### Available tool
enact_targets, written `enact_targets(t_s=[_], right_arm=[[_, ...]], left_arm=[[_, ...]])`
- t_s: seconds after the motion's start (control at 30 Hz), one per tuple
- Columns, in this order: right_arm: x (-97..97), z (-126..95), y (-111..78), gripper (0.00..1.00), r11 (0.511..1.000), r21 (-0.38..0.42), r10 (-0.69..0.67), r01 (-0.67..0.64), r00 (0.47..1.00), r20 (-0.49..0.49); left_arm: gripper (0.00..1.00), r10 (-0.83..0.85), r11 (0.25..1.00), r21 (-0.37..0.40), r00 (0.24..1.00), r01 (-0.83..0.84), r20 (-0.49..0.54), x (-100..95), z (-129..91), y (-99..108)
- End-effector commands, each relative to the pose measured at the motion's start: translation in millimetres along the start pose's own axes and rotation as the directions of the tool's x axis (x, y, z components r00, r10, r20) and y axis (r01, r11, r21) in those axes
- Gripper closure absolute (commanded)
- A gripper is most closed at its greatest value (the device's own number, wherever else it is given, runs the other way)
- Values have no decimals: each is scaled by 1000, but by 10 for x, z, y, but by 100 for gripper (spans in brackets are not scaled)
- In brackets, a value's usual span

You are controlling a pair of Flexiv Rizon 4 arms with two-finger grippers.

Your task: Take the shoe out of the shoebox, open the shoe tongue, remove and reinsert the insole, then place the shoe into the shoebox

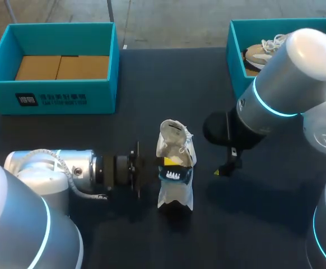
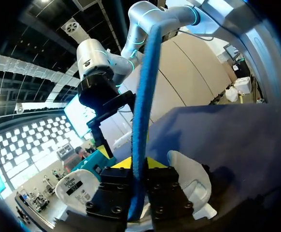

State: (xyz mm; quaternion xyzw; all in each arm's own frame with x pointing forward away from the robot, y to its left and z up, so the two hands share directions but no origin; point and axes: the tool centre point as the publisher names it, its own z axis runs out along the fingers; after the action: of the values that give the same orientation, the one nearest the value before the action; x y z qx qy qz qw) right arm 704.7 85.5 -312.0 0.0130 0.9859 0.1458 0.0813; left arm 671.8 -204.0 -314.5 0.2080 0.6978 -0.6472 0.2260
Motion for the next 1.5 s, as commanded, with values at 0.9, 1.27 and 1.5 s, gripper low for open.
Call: enact_targets(t_s=[0.9,1.27,1.5], right_arm=[[4,14,-2,0,1000,-1,-1,1,1000,1],[4,14,-2,0,1000,-1,-1,1,1000,1],[4,14,-2,0,1000,-1,-1,1,1000,1]], left_arm=[[62,22,999,-40,999,-23,-28,-105,-16,359],[64,30,1000,0,999,-30,-11,-14,-72,81],[100,31,1000,4,999,-31,-34,31,-88,104]])
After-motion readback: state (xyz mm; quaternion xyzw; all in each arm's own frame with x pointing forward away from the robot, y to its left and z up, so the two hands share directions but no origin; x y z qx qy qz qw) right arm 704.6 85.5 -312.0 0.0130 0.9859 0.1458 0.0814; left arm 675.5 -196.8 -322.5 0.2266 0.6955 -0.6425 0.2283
